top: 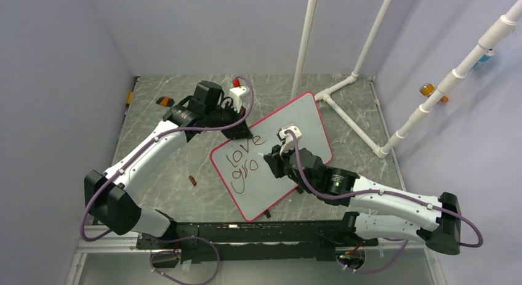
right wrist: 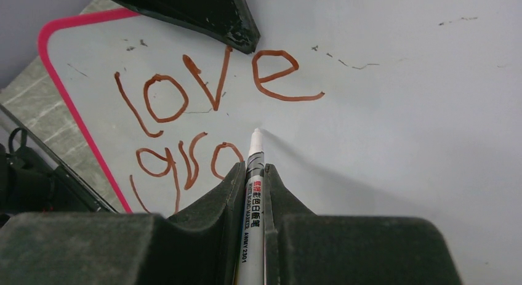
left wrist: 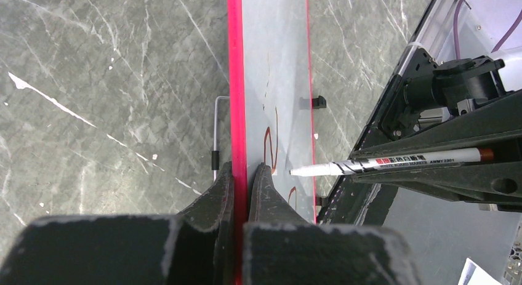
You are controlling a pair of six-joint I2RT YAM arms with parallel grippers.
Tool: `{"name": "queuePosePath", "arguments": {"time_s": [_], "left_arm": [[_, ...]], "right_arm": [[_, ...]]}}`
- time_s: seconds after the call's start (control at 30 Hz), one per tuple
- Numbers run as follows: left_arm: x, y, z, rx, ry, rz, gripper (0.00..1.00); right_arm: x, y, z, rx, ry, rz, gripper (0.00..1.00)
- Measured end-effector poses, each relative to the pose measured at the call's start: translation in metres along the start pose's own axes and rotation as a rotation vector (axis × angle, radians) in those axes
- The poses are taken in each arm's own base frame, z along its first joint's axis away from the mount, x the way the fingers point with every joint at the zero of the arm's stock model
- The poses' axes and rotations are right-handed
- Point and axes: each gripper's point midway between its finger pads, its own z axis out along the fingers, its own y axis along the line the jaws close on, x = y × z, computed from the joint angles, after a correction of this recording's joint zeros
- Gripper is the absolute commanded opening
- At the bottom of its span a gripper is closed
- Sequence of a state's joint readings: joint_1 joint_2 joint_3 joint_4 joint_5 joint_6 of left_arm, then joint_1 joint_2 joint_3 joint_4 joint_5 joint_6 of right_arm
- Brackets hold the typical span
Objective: Write a sentence on the whiteboard
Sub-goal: Write a sentence.
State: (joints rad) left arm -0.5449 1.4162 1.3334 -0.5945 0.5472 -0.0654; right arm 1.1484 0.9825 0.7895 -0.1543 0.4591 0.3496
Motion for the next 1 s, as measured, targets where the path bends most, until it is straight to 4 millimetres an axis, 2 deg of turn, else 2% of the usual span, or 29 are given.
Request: {"name": "queuePosePath", "arguments": {"time_s": [0.33, 1.0], "left_arm": [[0.000, 0.000, 0.000, 0.001, 0.000, 0.000, 0.00], [0.000, 0.001, 0.000, -0.003, 0.000, 0.000, 0.00]], "right_arm": [[-0.004, 0.008, 0.001, -0.046, -0.014, 0.014, 0.00], [0.029, -0.005, -0.004, -0.023, 0.035, 0.054, 0.00]]}}
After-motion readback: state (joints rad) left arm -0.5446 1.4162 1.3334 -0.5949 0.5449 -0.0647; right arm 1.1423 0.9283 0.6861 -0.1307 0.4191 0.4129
